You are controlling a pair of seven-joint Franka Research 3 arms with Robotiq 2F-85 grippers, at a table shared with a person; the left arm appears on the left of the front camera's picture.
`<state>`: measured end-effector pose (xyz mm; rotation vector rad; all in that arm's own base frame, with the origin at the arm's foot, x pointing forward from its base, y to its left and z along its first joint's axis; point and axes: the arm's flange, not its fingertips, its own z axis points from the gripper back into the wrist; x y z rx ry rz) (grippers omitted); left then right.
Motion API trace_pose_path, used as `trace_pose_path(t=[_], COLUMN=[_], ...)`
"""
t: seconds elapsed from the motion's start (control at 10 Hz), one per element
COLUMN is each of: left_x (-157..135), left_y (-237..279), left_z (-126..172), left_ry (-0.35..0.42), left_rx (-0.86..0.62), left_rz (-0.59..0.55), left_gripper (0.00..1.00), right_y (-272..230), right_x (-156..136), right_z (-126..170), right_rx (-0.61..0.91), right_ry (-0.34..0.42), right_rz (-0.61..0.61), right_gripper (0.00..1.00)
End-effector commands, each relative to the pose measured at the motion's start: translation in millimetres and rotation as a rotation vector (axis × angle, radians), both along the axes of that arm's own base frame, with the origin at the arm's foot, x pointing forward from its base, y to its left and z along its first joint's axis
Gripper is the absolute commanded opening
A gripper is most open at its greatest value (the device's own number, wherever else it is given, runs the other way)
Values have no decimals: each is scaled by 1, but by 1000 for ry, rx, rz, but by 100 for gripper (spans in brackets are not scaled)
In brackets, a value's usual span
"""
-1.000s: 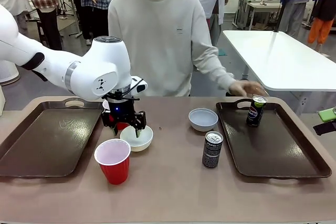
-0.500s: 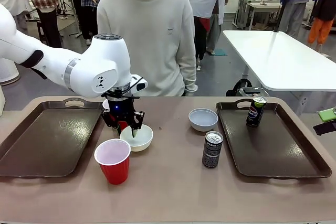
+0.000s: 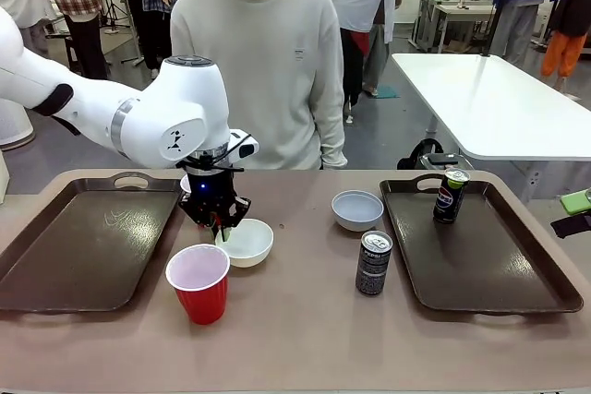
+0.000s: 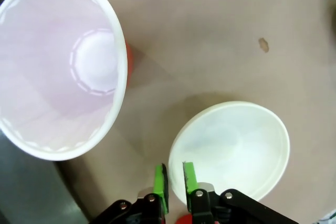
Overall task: Prepare tableware on both trays.
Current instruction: Pick up a Picnic Bowl from the table and place it on a Handle tray.
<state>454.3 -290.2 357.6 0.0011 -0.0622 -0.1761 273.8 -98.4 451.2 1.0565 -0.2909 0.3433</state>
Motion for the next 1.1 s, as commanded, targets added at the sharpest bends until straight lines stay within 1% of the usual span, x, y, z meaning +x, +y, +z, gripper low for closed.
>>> trace_pose_path(t=[0.0, 0.1, 0.2, 0.3, 0.4, 0.5, 0.6, 0.8, 1.0], left_x=[-6, -11, -17, -26, -30, -32, -32, -29, -36], left_y=[8, 22, 39, 58, 75, 85, 87, 82, 80], left_z=[16, 39, 65, 91, 109, 116, 115, 104, 108], left_ry=[19, 42, 58, 67, 39, 20, 13, 45, 41], left_rx=[41, 24, -26, -106, -145, -161, -161, -164, -136], left_rz=[-61, -87, -106, -118, -98, -83, -92, -111, -94], left_gripper=[7, 7, 7, 7, 7, 7, 7, 7, 7], right_y=[0, 0, 0, 0, 0, 0, 0, 0, 0], right_x=[2, 2, 2, 2, 2, 2, 2, 2, 2], right_z=[0, 0, 0, 0, 0, 0, 0, 0, 0], right_rx=[26, 26, 26, 26, 26, 26, 26, 26, 26], right_ry=[-18, -18, -18, -18, -18, -18, -18, -18, -18], right_rz=[3, 3, 3, 3, 3, 3, 3, 3, 3], right_gripper=[100, 100, 100, 100, 100, 100, 100, 100, 100])
